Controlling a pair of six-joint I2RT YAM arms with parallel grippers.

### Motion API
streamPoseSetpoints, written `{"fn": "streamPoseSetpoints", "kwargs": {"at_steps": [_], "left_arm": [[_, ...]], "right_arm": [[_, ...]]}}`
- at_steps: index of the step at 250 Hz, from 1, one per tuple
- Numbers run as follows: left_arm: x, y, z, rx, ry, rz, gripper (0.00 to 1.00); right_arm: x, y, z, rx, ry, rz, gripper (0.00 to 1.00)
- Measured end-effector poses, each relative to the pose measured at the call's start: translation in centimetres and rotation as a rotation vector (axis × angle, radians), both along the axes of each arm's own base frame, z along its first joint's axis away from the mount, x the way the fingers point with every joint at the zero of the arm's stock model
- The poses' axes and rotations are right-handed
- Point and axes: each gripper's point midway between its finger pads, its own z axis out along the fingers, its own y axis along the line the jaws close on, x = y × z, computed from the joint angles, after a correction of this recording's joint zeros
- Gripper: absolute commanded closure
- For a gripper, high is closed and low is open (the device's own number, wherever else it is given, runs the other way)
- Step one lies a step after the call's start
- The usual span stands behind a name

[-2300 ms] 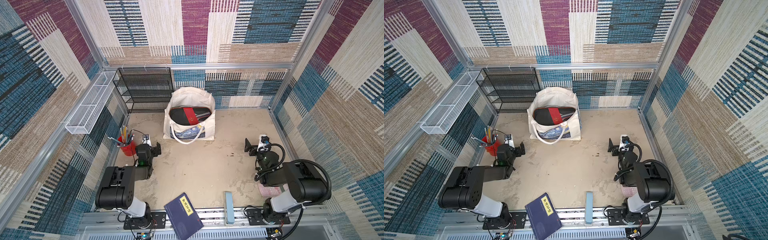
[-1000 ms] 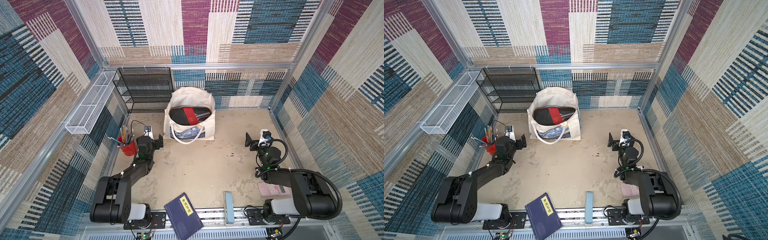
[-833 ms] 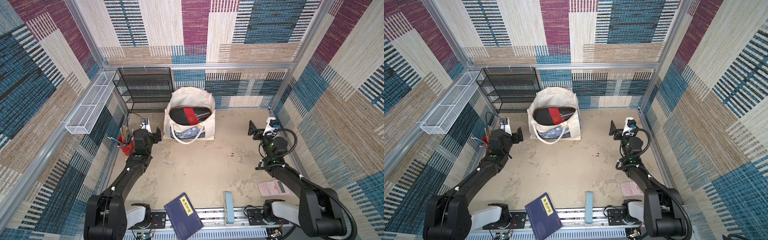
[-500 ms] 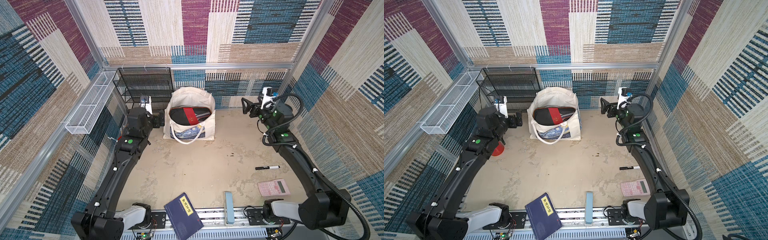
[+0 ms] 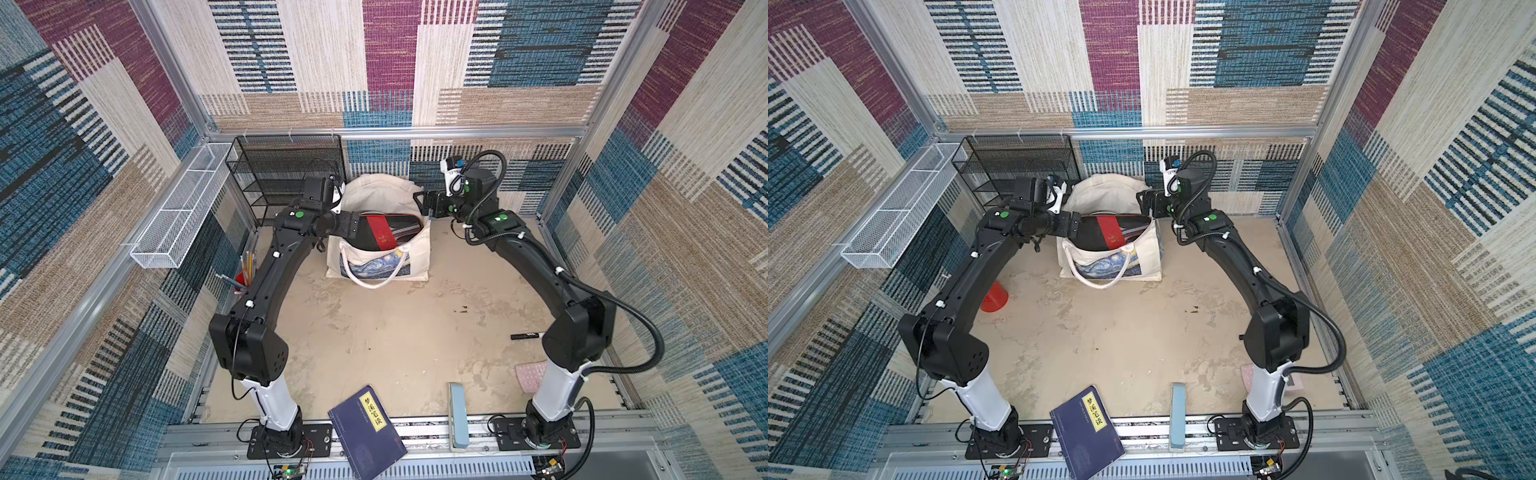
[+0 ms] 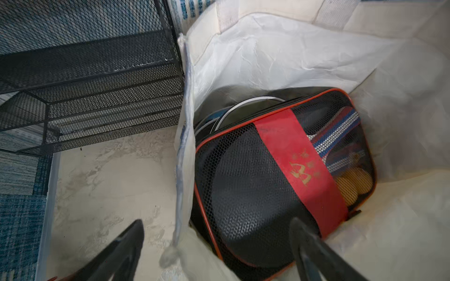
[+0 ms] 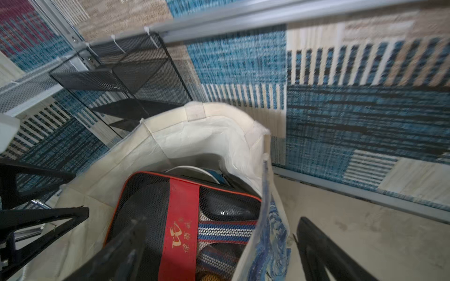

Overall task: Remove the ping pong set from the canvas bag
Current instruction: Move the canvas bag to the center of the board.

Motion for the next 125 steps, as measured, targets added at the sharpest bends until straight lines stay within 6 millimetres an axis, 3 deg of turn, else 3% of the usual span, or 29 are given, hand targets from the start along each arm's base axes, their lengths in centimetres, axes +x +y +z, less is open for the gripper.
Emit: {"fn": "streamPoseSetpoints", "kwargs": {"at_steps": [38,80,94,125], "left_arm": [[1.6,-0.1,-1.2,0.022,0.032,0.002,0.45],[2.3,0.0,-2.0,0.048,0.053,0.004,0.87],[2.3,0.1,-2.0,0.049,0.056,0.004,1.0],[1.9,0.0,-1.9,0.047,0.063,-0.005,1.0]], "right_arm": [[2.5,0.4,-4.0,-0.051,0.094,-0.048,0.48],[2.8,-0.1,-5.1,-0.085,0.132,-0.082,1.0],[2.8,-0.2,-5.2,-0.091,0.139,-0.086,1.0],[2.4,-0.6,-5.1,-0.115,0.14,-0.086,1.0]]}}
